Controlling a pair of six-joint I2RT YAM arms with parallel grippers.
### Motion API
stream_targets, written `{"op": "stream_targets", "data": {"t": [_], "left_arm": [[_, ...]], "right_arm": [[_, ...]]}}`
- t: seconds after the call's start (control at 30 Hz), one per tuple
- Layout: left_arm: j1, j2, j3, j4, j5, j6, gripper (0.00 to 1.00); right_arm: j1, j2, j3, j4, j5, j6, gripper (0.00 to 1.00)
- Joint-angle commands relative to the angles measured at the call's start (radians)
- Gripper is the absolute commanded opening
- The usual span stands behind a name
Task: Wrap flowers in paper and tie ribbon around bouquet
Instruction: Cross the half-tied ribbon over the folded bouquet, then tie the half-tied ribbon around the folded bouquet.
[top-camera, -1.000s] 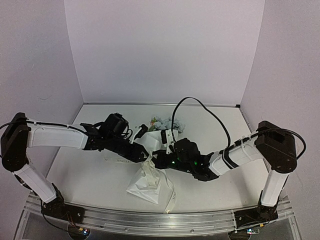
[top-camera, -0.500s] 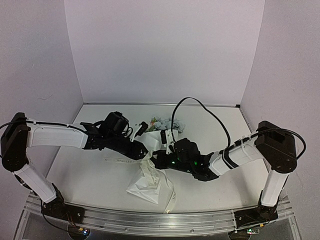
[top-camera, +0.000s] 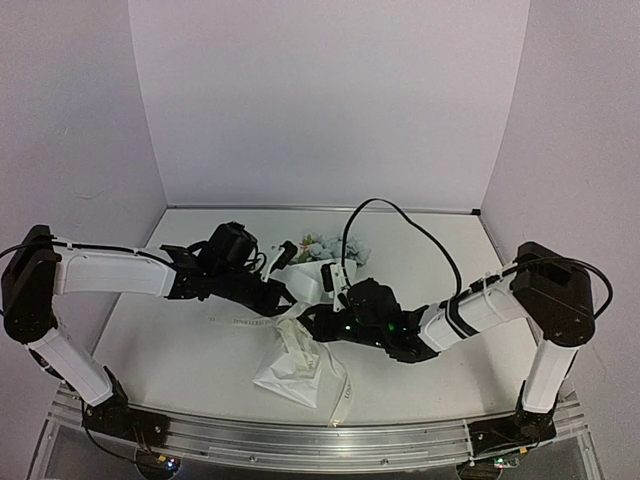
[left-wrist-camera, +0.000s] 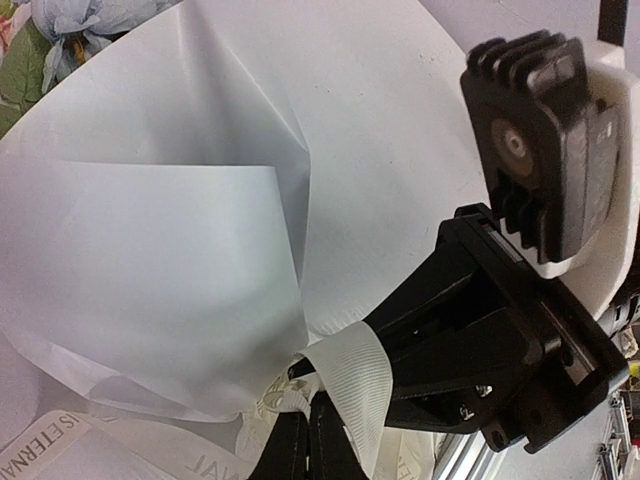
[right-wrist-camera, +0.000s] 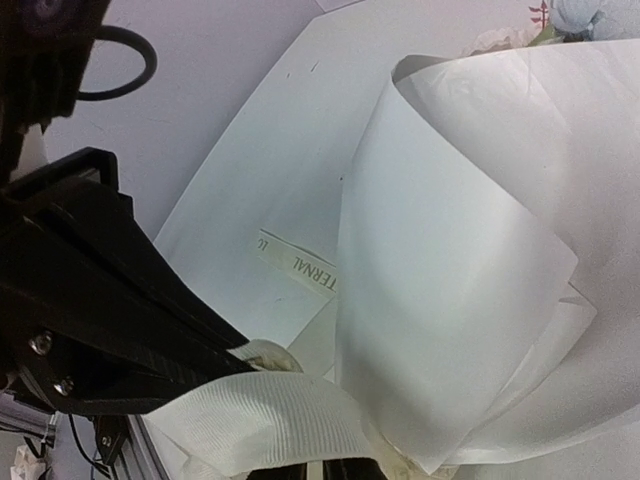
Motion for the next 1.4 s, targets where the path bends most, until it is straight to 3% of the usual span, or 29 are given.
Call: {"op": "stream_targets", "data": {"t": [0.0,0.3,0.47,0.63,1.0,1.27,1.37], "left_arm": [[-0.002,-0.04,-0.005,0.082,0.004,-0.005,0.0],[-0.002,-0.063,-0.031,0.11,0.009,0.002,0.0],[-0.003,-0.101,-0.057,0.16,0.031,0.016,0.0],[-0.003,-0.124,-0.06,0.178,0.058,0.039,0.0],[-0.003,-0.081,-0.018,0.161,0.136,0.07,0.0],[-0.004,-0.039,0.028,0.174,0.172,0.073,0.0],[-0.002,-0.028,0.038,0.176,0.187,0.073,0.0]], "right_arm": [[0.018,-0.081,-0.027,-0.08,-0.024,-0.018,0.12],[0.039,-0.221,-0.103,-0.185,-0.034,-0.06,0.31],[0.035,-0.316,-0.151,-0.276,0.045,-0.128,0.49],[0.015,-0.365,-0.104,-0.387,0.033,-0.215,0.61],[-0.104,-0.314,0.027,-0.412,-0.15,-0.286,0.63],[-0.116,-0.242,0.09,-0.399,-0.252,-0.359,0.53],[-0.118,-0.236,0.041,-0.308,-0.24,-0.397,0.52]]}}
